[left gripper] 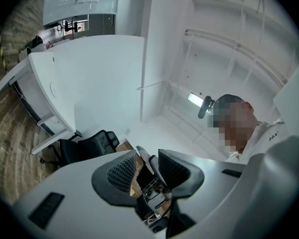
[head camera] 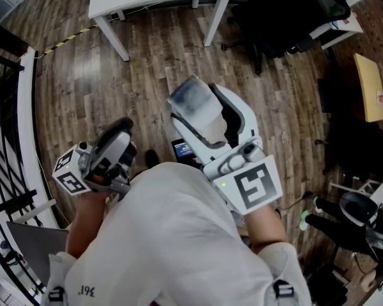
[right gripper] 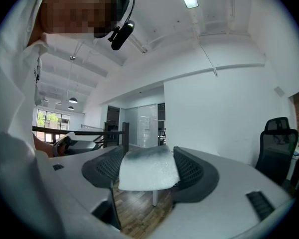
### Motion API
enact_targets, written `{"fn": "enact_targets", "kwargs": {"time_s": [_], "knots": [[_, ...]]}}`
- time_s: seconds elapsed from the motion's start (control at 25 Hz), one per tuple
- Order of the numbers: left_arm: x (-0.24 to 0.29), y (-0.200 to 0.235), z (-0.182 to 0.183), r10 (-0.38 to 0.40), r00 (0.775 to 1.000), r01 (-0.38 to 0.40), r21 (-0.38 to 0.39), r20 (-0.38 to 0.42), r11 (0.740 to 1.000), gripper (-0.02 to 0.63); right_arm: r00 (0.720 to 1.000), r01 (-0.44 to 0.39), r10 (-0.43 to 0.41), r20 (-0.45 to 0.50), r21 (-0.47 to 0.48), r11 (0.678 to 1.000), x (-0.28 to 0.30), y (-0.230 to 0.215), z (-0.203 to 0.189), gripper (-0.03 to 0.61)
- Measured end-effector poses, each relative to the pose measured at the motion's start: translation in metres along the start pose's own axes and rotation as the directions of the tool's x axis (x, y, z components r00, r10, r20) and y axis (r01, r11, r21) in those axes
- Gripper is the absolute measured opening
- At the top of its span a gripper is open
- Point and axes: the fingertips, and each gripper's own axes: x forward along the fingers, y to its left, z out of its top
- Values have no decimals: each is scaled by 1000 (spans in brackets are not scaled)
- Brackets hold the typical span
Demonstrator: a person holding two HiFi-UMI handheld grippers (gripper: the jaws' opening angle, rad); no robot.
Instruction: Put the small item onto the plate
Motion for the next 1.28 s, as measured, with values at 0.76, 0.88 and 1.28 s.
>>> {"fn": "enact_targets", "kwargs": {"time_s": [0.76, 0.88, 1.28], "knots": [[62, 39, -11, 53, 996, -55, 22, 65, 998, 123, 996, -91, 91, -15, -17, 996, 10, -73, -8, 318], [71, 48, -1, 67, 995, -69, 25, 74, 997, 123, 994, -104, 104, -17, -10, 995, 23, -85, -9, 318], [72, 112, 68, 43, 997, -45, 21, 71, 999, 123, 996, -87, 85, -40, -38, 995, 111, -104, -16, 317]]}}
